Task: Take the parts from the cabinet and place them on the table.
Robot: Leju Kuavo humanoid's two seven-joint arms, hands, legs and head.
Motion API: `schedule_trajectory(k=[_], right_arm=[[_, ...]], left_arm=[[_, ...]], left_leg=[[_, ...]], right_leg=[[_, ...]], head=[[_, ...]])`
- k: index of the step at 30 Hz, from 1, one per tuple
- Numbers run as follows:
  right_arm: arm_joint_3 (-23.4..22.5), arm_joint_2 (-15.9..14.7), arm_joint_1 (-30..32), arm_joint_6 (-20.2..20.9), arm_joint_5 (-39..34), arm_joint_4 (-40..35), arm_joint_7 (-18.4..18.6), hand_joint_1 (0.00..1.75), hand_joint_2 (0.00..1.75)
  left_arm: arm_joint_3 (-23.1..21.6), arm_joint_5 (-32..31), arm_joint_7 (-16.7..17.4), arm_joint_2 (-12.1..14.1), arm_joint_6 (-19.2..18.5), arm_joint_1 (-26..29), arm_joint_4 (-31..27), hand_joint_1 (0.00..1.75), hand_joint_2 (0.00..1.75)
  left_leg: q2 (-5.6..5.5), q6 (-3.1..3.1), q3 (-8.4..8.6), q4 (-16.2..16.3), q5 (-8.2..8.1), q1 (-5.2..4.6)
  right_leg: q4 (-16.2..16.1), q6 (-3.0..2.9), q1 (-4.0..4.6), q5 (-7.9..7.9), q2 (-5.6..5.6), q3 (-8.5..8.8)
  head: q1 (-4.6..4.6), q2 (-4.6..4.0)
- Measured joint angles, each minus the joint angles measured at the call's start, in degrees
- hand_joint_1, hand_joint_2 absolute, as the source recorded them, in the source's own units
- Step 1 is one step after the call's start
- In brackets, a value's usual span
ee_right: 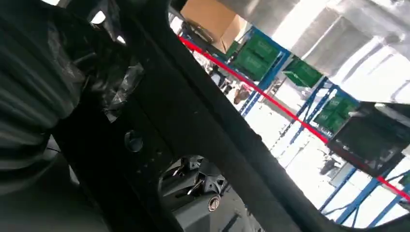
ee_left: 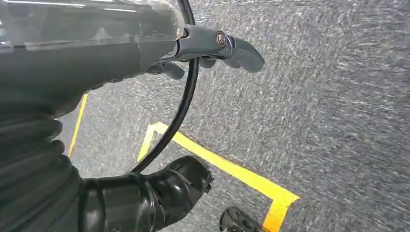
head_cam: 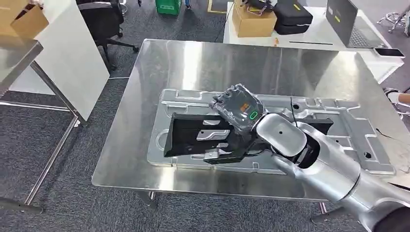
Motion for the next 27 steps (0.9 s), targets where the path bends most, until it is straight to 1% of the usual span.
schedule_trajectory(k=[1, 2, 3, 4, 5, 6, 7, 8, 9, 10, 11, 12, 13, 14, 15, 16, 17, 18, 19, 20, 21, 22, 23, 24, 25, 26, 27], right_arm=[[0.00, 0.00, -0.01, -0.17, 0.02, 0.13, 0.00, 1.75, 1.75], [0.00, 0.02, 0.02, -0.44, 0.02, 0.26, 0.00, 1.75, 1.75], [0.00, 0.20, -0.16, -0.52, 0.04, 0.31, -0.02, 1.75, 1.75], [-0.02, 0.39, -0.16, -0.59, 0.04, 0.33, 0.00, 1.75, 1.75], [-0.02, 0.44, -0.14, -0.59, 0.11, 0.42, 0.00, 1.75, 1.75], [-0.02, 0.46, -0.09, -0.61, 0.17, 0.55, 0.00, 1.75, 1.75], [-0.02, 0.74, -0.02, -0.59, 0.17, 0.61, 0.00, 1.75, 1.75], [-0.04, 0.81, -0.11, -0.61, 0.20, 0.83, 0.00, 1.75, 1.75], [-0.04, 1.03, -0.30, -0.63, 0.26, 0.90, 0.00, 1.75, 1.75], [-0.04, 1.33, -0.29, -0.66, 0.31, 0.98, -0.02, 1.75, 1.75], [-0.02, 1.40, -0.08, -0.63, 0.35, 1.09, -0.07, 1.75, 1.75], [0.00, 1.53, 0.18, -0.65, 0.35, 1.20, -0.09, 1.75, 1.75], [0.00, 1.53, 0.42, -0.66, 0.35, 1.33, -0.09, 1.75, 1.75], [0.02, 1.53, 0.56, -0.66, 0.37, 1.44, -0.09, 1.75, 1.75], [0.02, 1.53, 0.59, -0.68, 0.44, 1.57, -0.09, 1.75, 1.75], [0.02, 1.53, 0.55, -0.70, 0.46, 1.68, -0.09, 1.75, 1.75], [0.02, 1.55, 0.54, -0.72, 0.52, 1.70, -0.11, 1.75, 1.75], [0.02, 1.55, 0.54, -0.72, 0.63, 1.81, -0.15, 1.75, 1.75], [0.02, 1.55, 0.53, -0.74, 0.68, 1.88, -0.22, 1.75, 1.75], [0.02, 1.55, 0.75, -0.83, 0.81, 1.97, -0.20, 1.75, 1.75], [0.02, 1.55, 0.84, -0.85, 0.87, 1.99, -0.17, 1.75, 1.75], [0.00, 1.55, 0.79, -0.87, 1.01, 2.03, -0.17, 1.75, 1.75], [0.00, 1.55, 0.69, -0.90, 1.07, 2.08, -0.17, 1.75, 1.75], [0.00, 1.55, 0.67, -0.90, 1.11, 2.12, -0.17, 1.75, 1.75], [0.00, 1.55, 0.68, -0.90, 1.16, 2.14, -0.17, 1.75, 1.75], [0.00, 1.55, 0.68, -0.90, 1.16, 2.19, -0.17, 0.00, 0.00], [0.00, 1.55, 0.68, -0.90, 1.18, 2.21, -0.17, 0.00, 0.00]], left_arm=[[0.00, -0.02, -0.11, -0.11, -0.09, -0.01, 0.00, 0.00, 1.75], [-0.04, -0.04, -0.17, -0.50, -0.13, -0.01, 0.04, 0.00, 1.75], [-0.04, -0.04, -0.28, -0.42, -0.11, -0.08, 0.02, 0.00, 1.75], [-0.04, -0.02, -0.33, -0.39, -0.13, -0.14, 0.02, 0.00, 1.75], [-0.04, 0.02, -0.33, -0.42, -0.17, -0.09, 0.02, 0.00, 1.75], [-0.02, 0.04, -0.33, -0.46, -0.17, -0.10, 0.02, 0.00, 1.75], [-0.02, 0.09, -0.44, -0.28, -0.15, -0.09, 0.02, 0.00, 1.75], [-0.02, 0.15, -0.68, -0.42, -0.15, -0.13, 0.02, 0.00, 1.75], [-0.02, 0.15, -0.92, -0.42, -0.17, -0.23, 0.02, 0.00, 1.75], [-0.02, 0.15, -1.44, -0.37, -0.15, -0.27, 0.02, 0.00, 1.75], [-0.02, 0.11, -1.99, -0.33, -0.15, -0.29, 0.02, 0.00, 1.75], [-0.02, 0.11, -2.64, -0.24, -0.17, -0.28, 0.02, 0.00, 1.75], [-0.02, 0.09, -3.10, -0.22, -0.20, -0.22, 0.02, 0.00, 1.75], [-0.02, 0.07, -3.26, -0.22, -0.22, -0.05, 0.02, 0.00, 1.75], [-0.02, 0.07, -3.39, -0.22, -0.22, 0.09, 0.02, 0.00, 1.75], [-0.02, 0.04, -3.58, -0.22, -0.22, 0.09, 0.02, 0.00, 1.75], [-0.02, 0.00, -3.74, -0.29, -0.24, 0.08, 0.04, 0.00, 1.75], [-0.02, 0.00, -3.80, -0.26, -0.26, -0.09, 0.02, 0.00, 1.75], [-0.09, -0.02, -3.85, -0.26, -0.28, -0.16, 0.02, 0.00, 1.75], [-0.09, -0.02, -3.85, -0.26, -0.24, -0.19, 0.02, 0.00, 1.75], [-0.09, -0.02, -3.87, -0.26, -0.22, -0.20, 0.02, 0.00, 1.75], [-0.09, -0.02, -3.89, -0.33, -0.24, -0.11, 0.02, 0.00, 1.75], [-0.07, 0.00, -3.93, -0.31, -0.24, -0.09, 0.02, 0.00, 1.75], [-0.09, -0.02, -4.04, -0.31, -0.24, -0.15, 0.02, 0.00, 1.75], [-0.09, -0.02, -4.15, -0.33, -0.26, -0.20, 0.02, 0.00, 1.75], [-0.09, -0.02, -4.22, -0.33, -0.26, -0.22, 0.02, 0.00, 1.75], [-0.11, -0.02, -4.26, -0.37, -0.26, -0.22, 0.02, 0.00, 1.75]], left_leg=[[0.02, 0.04, 0.69, -0.12, -0.47, -0.14], [0.06, -0.16, 1.24, -0.48, -0.63, -0.13], [-0.01, -0.63, 1.27, -0.73, -0.62, 0.26], [0.18, -1.12, 1.61, -1.31, -0.43, 0.52], [0.48, -1.27, 2.15, -0.66, 0.34, 0.36], [0.48, -1.44, 2.90, -0.98, 0.44, 0.12], [0.45, -1.46, 2.54, -0.08, -0.39, 0.17], [0.57, -1.83, 1.59, 1.83, -0.92, 0.09], [0.53, -2.31, -0.49, 5.21, -2.21, 0.38], [0.54, -2.69, -3.23, 9.29, -3.84, 0.67], [0.56, -3.21, -5.87, 12.68, -5.25, 0.97], [0.59, -3.80, -7.69, 14.26, -5.63, 1.29], [0.63, -4.36, -8.21, 13.32, -4.45, 1.67], [0.68, -4.87, -7.66, 10.36, -1.88, 2.08], [0.75, -5.43, -6.33, 5.96, 1.67, 2.58], [0.92, -6.19, -5.01, 1.34, 5.51, 3.12], [0.71, -6.73, -5.26, 0.39, 5.06, 3.04], [0.90, -5.03, -5.71, 0.57, 2.19, 2.80], [1.01, -4.00, -5.79, 1.41, 4.61, 2.76], [0.97, -3.49, -5.82, 1.94, 4.00, 2.69], [1.00, -3.38, -5.67, 1.66, 4.19, 2.82], [0.98, -3.55, -5.68, 1.36, 4.43, 3.04], [0.90, -3.55, -5.69, 1.34, 4.43, 3.09], [0.69, -3.47, -5.71, 1.31, 4.38, 3.09], [0.47, -3.42, -5.69, 1.27, 4.34, 3.09], [0.35, -3.26, -5.67, 1.27, 4.24, 3.09], [0.24, -3.16, -5.63, 1.27, 4.17, 3.08]], right_leg=[[-4.49, -1.43, 0.77, 2.45, -0.18, 1.40], [-4.47, -2.25, 0.92, 1.06, -0.61, 1.83], [-6.39, -2.28, 1.34, 0.30, -0.35, 2.49], [-6.49, -2.89, 1.47, 1.36, -0.28, 2.77], [-7.39, -3.19, 1.79, 1.74, -0.21, 3.54], [-8.36, -3.47, 1.35, 1.96, -0.10, 4.71], [-9.62, -2.92, 0.61, 2.26, -0.57, 6.30], [-10.28, -2.97, 0.31, 2.25, -0.42, 7.01], [-10.50, -3.02, 0.15, 2.19, -0.39, 7.25], [-10.48, -3.01, 0.03, 1.98, -0.41, 7.40], [-10.47, -2.85, -0.14, 1.63, -0.39, 7.58], [-10.37, -2.52, -0.43, 1.23, -0.37, 7.86], [-10.18, -2.08, -0.84, 0.71, -0.31, 8.29], [-9.90, -1.52, -1.23, 0.06, -0.28, 8.79], [-9.37, -0.88, -1.74, -0.74, -0.27, 9.28], [-8.51, -0.17, -2.13, -1.70, -0.28, 9.55], [-7.59, 0.62, -2.06, -2.56, -0.28, 9.52], [-6.44, 0.99, -2.10, -3.08, -0.18, 8.63], [-5.97, 1.63, -1.71, -3.61, -0.31, 8.31], [-6.24, 1.75, -1.76, -3.92, -0.28, 8.45], [-6.51, 1.72, -1.87, -4.02, -0.34, 8.85], [-6.56, 1.30, -1.84, -4.44, -0.29, 9.19], [-7.06, 0.73, -1.81, -4.03, -0.21, 9.21], [-7.61, 0.52, -1.80, -3.91, -0.17, 9.41], [-7.87, 0.53, -1.74, -3.94, -0.19, 9.65], [-8.02, 0.53, -1.75, -3.94, -0.20, 9.83], [-8.23, 0.51, -1.72, -3.93, -0.23, 9.99]], head=[[-0.02, 0.00], [-0.33, 0.00], [-0.26, 0.00], [-0.28, 0.00], [-0.26, 0.00], [-0.31, 0.00], [-0.17, 0.00], [-0.32, 0.00], [-0.37, 0.00], [-0.37, 0.00], [-0.37, 0.00], [-0.37, 0.00], [-0.37, 0.00], [-0.37, 0.00], [-0.37, 0.00], [-0.37, 0.00], [-0.37, 0.00], [-0.57, 0.00], [-0.48, 0.00], [-0.50, 0.00], [-0.37, 0.00], [-0.35, 0.00], [-0.33, 0.00], [-0.31, 0.00], [-0.33, 0.00], [-0.31, 0.00], [-0.31, 0.00]])
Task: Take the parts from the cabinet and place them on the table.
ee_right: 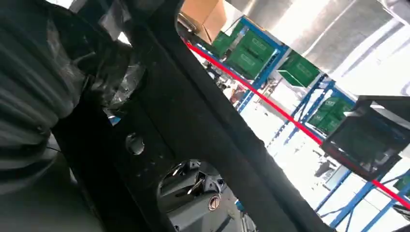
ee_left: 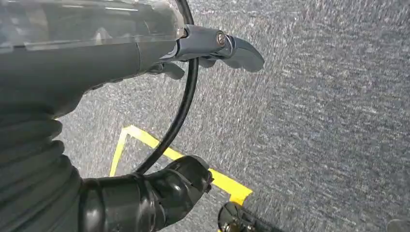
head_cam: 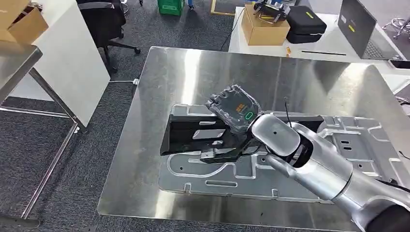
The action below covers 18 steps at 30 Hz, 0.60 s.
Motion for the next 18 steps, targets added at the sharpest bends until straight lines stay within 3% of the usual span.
schedule_trajectory(k=[3, 4, 7, 8, 10, 18], right_arm=[[-0.02, 0.00, 0.02, -0.02, 0.35, 0.00, 0.07, 0.00, 0.00], [-0.02, 0.00, 0.03, -0.02, 0.46, 0.00, 0.07, 0.00, 0.00], [-0.07, 0.00, 0.17, -0.02, 0.83, 0.00, 0.09, 0.00, 0.00], [-0.11, 0.00, 0.19, -0.02, 0.96, 0.00, 0.09, 0.00, 0.00], [-0.30, 0.00, 0.24, -0.04, 1.01, 0.00, 0.09, 0.00, 0.00], [-0.90, -0.07, 0.32, -0.26, 1.71, 0.00, 0.09, 0.00, 0.00]], left_arm=[[-0.04, -0.70, 0.09, 0.00, -0.07, 0.00, 0.00, 0.00, 1.75], [-0.09, -0.92, 0.07, 0.00, -0.11, 0.00, 0.00, 0.00, 0.00], [-0.15, -0.94, -0.81, 0.00, -0.74, -0.01, 0.00, 0.00, 0.00], [-0.15, -0.94, -0.94, 0.00, -0.92, -0.01, 0.00, 0.00, 0.00], [-0.15, -0.94, -0.94, 0.00, -0.94, 0.02, 0.00, 0.00, 0.00], [-0.15, -1.07, -1.01, 0.00, -0.92, 0.08, 0.00, 0.00, 0.00]], left_leg=[[-0.07, 0.23, 0.09, 0.00, -0.15, -0.17], [-0.07, 0.31, 0.13, 0.00, -0.19, -0.26], [-0.03, 0.32, 0.32, 0.00, -0.19, -0.34], [-0.01, 0.33, 0.37, 0.01, -0.19, -0.35], [0.08, 0.35, 0.40, 0.01, -0.18, -0.35], [0.12, 0.07, 0.91, -0.39, 0.14, -0.31]], right_leg=[[-0.27, 0.00, 0.08, 0.04, -0.11, 0.17], [-0.28, 0.03, 0.07, 0.05, -0.12, 0.16], [-0.28, 0.29, 0.05, 0.13, -0.17, 0.20], [-0.27, 0.81, 0.03, 0.10, -0.17, 0.21], [-0.28, 2.44, -0.05, 0.15, -0.17, 0.19], [0.12, 2.53, 0.20, 0.13, -0.16, 0.20]], head=[[0.00, 0.00], [-0.02, 0.00], [-0.02, 0.00], [-0.02, 0.00], [-0.02, 0.00], [-0.02, 0.00]])
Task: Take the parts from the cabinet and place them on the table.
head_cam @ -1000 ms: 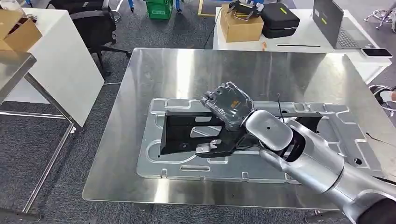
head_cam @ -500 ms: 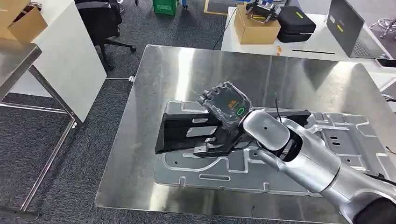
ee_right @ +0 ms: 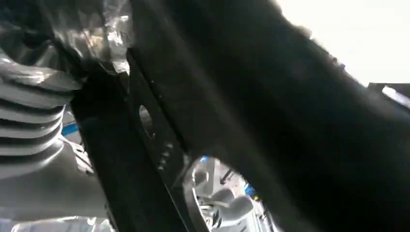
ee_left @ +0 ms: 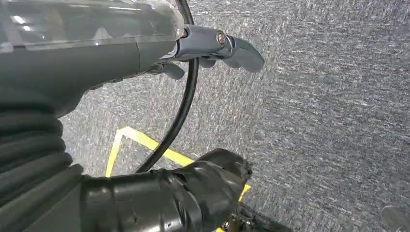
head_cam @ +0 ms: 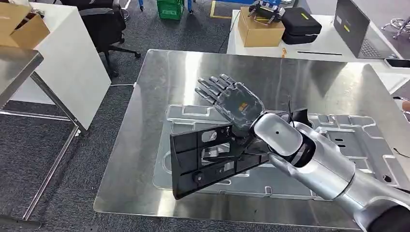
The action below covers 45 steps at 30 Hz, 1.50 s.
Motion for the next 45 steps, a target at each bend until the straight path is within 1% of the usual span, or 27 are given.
schedule_trajectory(k=[8, 17, 18, 19, 20, 21, 22, 23, 24, 25, 26, 27, 29, 30, 33, 34, 38, 42, 43, 45], right_arm=[[-0.33, -0.11, 0.31, -0.13, 0.70, 0.00, 0.00, 0.00, 0.00], [-1.16, -0.11, 0.44, -0.13, 1.42, 0.00, 0.09, 0.00, 0.00], [-1.31, -0.11, 0.53, -0.24, 1.44, 0.00, 0.86, 0.00, 0.00], [-1.73, -0.11, 0.85, -0.66, 1.84, 0.00, 2.45, 0.00, 0.00], [-2.43, -0.11, 1.26, 0.09, 1.02, 0.00, 3.63, 0.00, 0.00], [-3.37, -0.11, 1.38, 2.74, -2.18, 0.00, 2.68, 0.00, 0.00], [-4.30, -0.11, 1.34, 5.71, -6.23, 0.00, 0.82, 0.00, 0.00], [-4.90, -0.20, 1.27, 7.46, -8.93, 0.00, -0.97, 0.00, 0.00], [-5.49, -0.59, 1.31, 7.96, -11.40, -0.02, -2.19, 0.00, 0.00], [-5.99, -0.81, 1.53, 7.69, -12.90, -0.11, -2.58, 0.00, 0.00], [-6.45, -1.01, 1.87, 6.60, -13.05, -0.39, -2.21, 0.00, 0.00], [-7.08, -1.09, 2.43, 5.64, -13.01, -0.79, -1.20, 0.00, 0.00], [-8.63, -1.09, 3.66, 6.10, -13.29, -1.35, 0.24, 0.00, 0.00], [-8.90, -1.09, 4.08, 5.26, -12.72, -1.57, 0.81, 0.00, 0.00], [-9.50, -1.09, 5.36, 3.50, -12.06, -1.60, 1.66, 0.00, 0.00], [-9.95, -1.09, 5.70, 3.59, -12.44, -1.60, 1.77, 0.00, 0.00], [-12.41, -1.46, 5.89, 6.60, -17.72, -1.51, 0.79, 0.00, 0.00], [-13.29, -1.90, 5.90, 7.08, -18.98, -1.49, 0.57, 0.00, 0.00], [-13.48, -1.97, 5.92, 7.58, -20.23, -1.51, 0.44, 0.00, 0.00], [-14.77, -2.10, 6.44, 9.18, -25.25, -1.51, 0.07, 0.00, 0.00]], left_arm=[[0.00, -0.15, -0.55, 0.00, -0.18, 0.03, 0.00, 0.00, 0.00], [-0.04, -0.68, -0.61, 0.00, -0.20, 0.01, 0.00, 0.00, 0.00], [-0.02, -0.63, -0.59, 0.00, -0.20, 0.00, 0.00, 0.00, 0.00], [-0.02, -0.37, -0.59, 0.00, -0.22, 0.00, 0.00, 0.00, 0.00], [-0.02, -0.13, -0.61, 0.00, -0.28, 0.01, 0.00, 0.00, 0.00], [-0.02, -0.04, -0.59, 0.00, -0.37, 0.03, 0.00, 0.00, 0.00], [-0.02, -0.04, -0.61, 0.00, -0.44, 0.01, 0.00, 0.00, 0.00], [-0.02, -0.07, -0.59, 0.00, -0.57, -0.02, 0.00, 0.00, 0.00], [-0.02, -0.09, -0.59, 0.00, -0.70, -0.03, 0.00, 0.00, 0.00], [-0.02, -0.09, -0.55, 0.00, -0.81, -0.04, 0.00, 0.00, 0.00], [-0.02, -0.07, -0.50, 0.00, -0.81, -0.03, 0.00, 0.00, 0.00], [-0.02, -0.07, -0.50, 0.00, -0.81, -0.03, 0.00, 0.00, 0.00], [-0.02, -0.11, -0.50, 0.00, -0.87, -0.05, 0.00, 0.00, 0.00], [-0.02, -0.13, -0.50, 0.00, -0.90, -0.11, 0.00, 0.00, 0.00], [-0.02, -0.13, -0.52, 0.00, -0.98, -0.23, 0.00, 0.00, 0.00], [-0.02, -0.13, -0.57, 0.00, -1.07, -0.23, 0.00, 0.00, 0.00], [-0.02, -0.15, -0.61, 0.00, -1.20, -0.48, 0.00, 0.00, 0.00], [-0.02, -0.15, -0.63, 0.00, -1.22, -0.72, 0.00, 0.00, 0.00], [-0.02, -0.15, -0.66, 0.00, -1.24, -0.76, 0.00, 0.00, 0.00], [-0.02, -0.15, -0.68, 0.00, -1.35, -0.90, 0.00, 0.00, 0.00]], left_leg=[[-0.02, -0.19, 0.23, -0.38, 0.13, 0.03], [-0.02, -0.22, 0.31, -0.57, 0.15, 0.04], [-0.02, -0.22, 0.32, -0.58, 0.15, 0.04], [-0.03, -0.23, 0.32, -0.60, 0.15, 0.04], [-0.04, -0.23, 0.32, -0.60, 0.16, 0.04], [-0.04, -0.24, 0.33, -0.61, 0.16, 0.04], [-0.04, -0.25, 0.35, -0.61, 0.17, 0.04], [-0.03, -0.25, 0.37, -0.61, 0.17, 0.05], [-0.04, -0.25, 0.38, -0.61, 0.17, 0.05], [-0.07, -0.25, 0.38, -0.62, 0.17, 0.05], [-0.10, -0.25, 0.38, -0.63, 0.17, 0.05], [-0.10, -0.25, 0.38, -0.63, 0.17, 0.05], [-0.07, -0.27, 0.42, -0.65, 0.16, 0.05], [-0.06, -0.27, 0.45, -0.67, 0.15, 0.05], [-0.08, -0.28, 0.50, -0.68, 0.15, 0.07], [-0.09, -0.28, 0.50, -0.69, 0.16, 0.07], [-0.08, -0.28, 0.53, -0.70, 0.16, 0.08], [-0.08, -0.29, 0.55, -0.70, 0.16, 0.08], [-0.08, -0.28, 0.56, -0.69, 0.16, 0.08], [-0.10, -0.28, 0.56, -0.69, 0.16, 0.08]], right_leg=[[0.13, -0.16, 0.06, -0.09, 0.00, -0.02], [0.14, -0.30, 0.08, -0.17, 0.00, -0.04], [0.14, -0.30, 0.08, -0.18, 0.00, -0.04], [0.14, -0.31, 0.09, -0.18, -0.01, -0.04], [0.14, -0.31, 0.09, -0.18, -0.01, -0.03], [0.14, -0.31, 0.09, -0.18, -0.01, -0.04], [0.14, -0.31, 0.09, -0.18, 0.00, -0.04], [0.14, -0.32, 0.09, -0.18, -0.01, -0.03], [0.14, -0.33, 0.09, -0.19, -0.02, -0.01], [0.14, -0.33, 0.09, -0.19, -0.05, -0.01], [0.14, -0.33, 0.10, -0.19, -0.05, 0.01], [0.14, -0.36, 0.10, -0.21, -0.06, 0.01], [0.14, -0.36, 0.10, -0.21, -0.02, 0.01], [0.14, -0.36, 0.10, -0.21, 0.00, 0.02], [0.14, -0.38, 0.12, -0.22, -0.05, 0.05], [0.14, -0.38, 0.12, -0.22, -0.05, 0.05], [0.14, -0.38, 0.12, -0.22, -0.04, 0.08], [0.14, -0.38, 0.11, -0.22, -0.03, 0.10], [0.14, -0.38, 0.11, -0.22, -0.03, 0.10], [0.14, -0.38, 0.11, -0.22, -0.06, 0.12]], head=[[0.00, 0.00], [0.00, 0.00], [0.00, 0.00], [0.00, 0.00], [0.00, 0.00], [-0.02, 0.00], [0.00, 0.00], [0.00, 0.00], [0.00, 0.00], [0.00, 0.00], [0.00, 0.00], [0.00, 0.00], [0.00, 0.00], [-0.02, 0.00], [0.00, 0.00], [0.00, 0.00], [0.00, 0.00], [0.00, 0.00], [0.00, 0.00], [0.00, 0.00]])
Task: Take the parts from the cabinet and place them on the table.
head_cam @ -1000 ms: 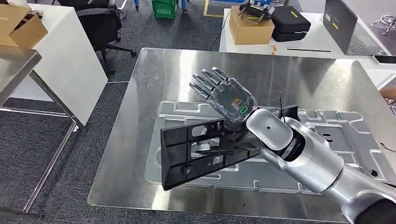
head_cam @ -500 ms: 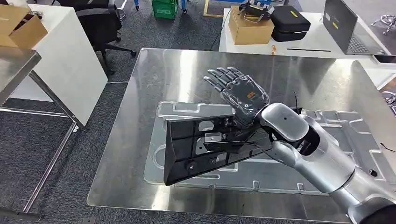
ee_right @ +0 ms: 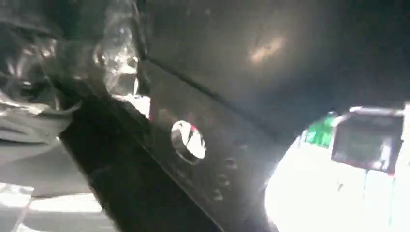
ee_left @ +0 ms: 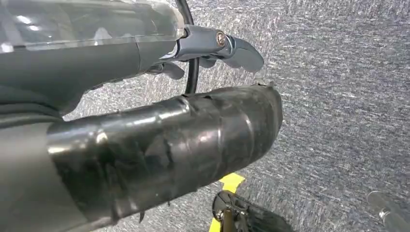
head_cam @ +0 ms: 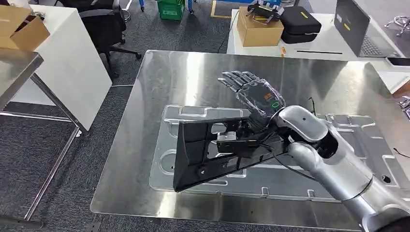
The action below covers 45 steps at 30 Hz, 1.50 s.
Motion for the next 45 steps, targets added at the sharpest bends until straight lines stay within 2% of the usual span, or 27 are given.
schedule_trajectory(k=[3, 8, 14, 24, 31, 35, 45], right_arm=[[-2.57, 0.00, 1.83, 0.46, -5.33, 0.00, 0.09, 0.00, 0.00], [-4.29, -0.81, 3.46, -1.97, -3.36, -0.11, 1.33, 0.00, 0.00], [-7.54, -4.52, 1.93, 1.33, -4.48, -0.90, 3.43, 0.00, 0.00], [-9.36, -7.72, -1.48, 3.43, -3.78, -1.33, 4.63, 0.00, 0.00], [-9.36, -7.91, -0.18, 3.50, -3.78, -1.33, 3.89, 0.00, 0.00], [-9.36, -7.87, 0.00, 3.48, -4.15, -1.36, 3.56, 0.00, 0.00], [-9.34, -7.78, 0.57, 3.17, -4.26, -1.36, 3.58, 0.00, 0.00]], left_arm=[[0.00, 0.02, 0.07, 0.00, 0.02, -0.32, 0.00, 0.00, 0.00], [0.00, 0.07, 0.04, 0.00, 0.17, -0.94, 0.00, 0.00, 0.00], [0.02, 0.26, -0.11, 0.00, 0.24, -0.86, 0.00, 0.00, 0.00], [0.04, 0.42, -0.13, 0.00, 0.11, -0.93, 0.00, 0.00, 0.00], [0.04, 0.35, -0.28, -0.11, 0.13, -1.26, 0.00, 0.00, 0.00], [0.04, 0.35, -0.28, -0.15, 0.13, -1.32, 0.00, 0.00, 0.00], [0.04, 0.33, -0.28, -0.26, 0.30, -1.38, 0.00, 0.00, 0.00]], left_leg=[[0.01, 0.00, 0.01, 0.00, 0.00, 0.00], [-0.02, -0.01, 0.09, 0.00, -0.01, 0.00], [-0.02, -0.05, 0.03, 0.00, 0.07, -0.06], [0.08, -0.05, 0.02, 0.01, 0.14, -0.05], [0.28, -0.08, 0.09, -0.16, 0.16, -0.05], [-0.03, -0.11, 0.07, -0.22, 0.18, -0.03], [-0.21, -0.11, -0.05, -0.25, 0.17, -0.04]], right_leg=[[0.00, 0.00, 0.00, 0.00, 0.03, 0.01], [0.00, -0.03, 0.00, -0.02, -0.03, 0.08], [0.00, -0.17, -0.03, 0.15, 0.00, 0.05], [0.00, -0.16, -0.01, 0.22, 0.14, 0.01], [0.02, -0.14, 0.01, 0.28, 0.41, -0.15], [0.03, -0.16, 0.02, 0.15, -0.02, -0.09], [0.02, -0.21, 0.01, 0.07, -0.16, -0.12]], head=[[-0.02, 0.00], [-0.02, 0.00], [0.00, 0.00], [0.00, 0.00], [-0.02, 0.00], [0.00, 0.00], [0.00, 0.00]])
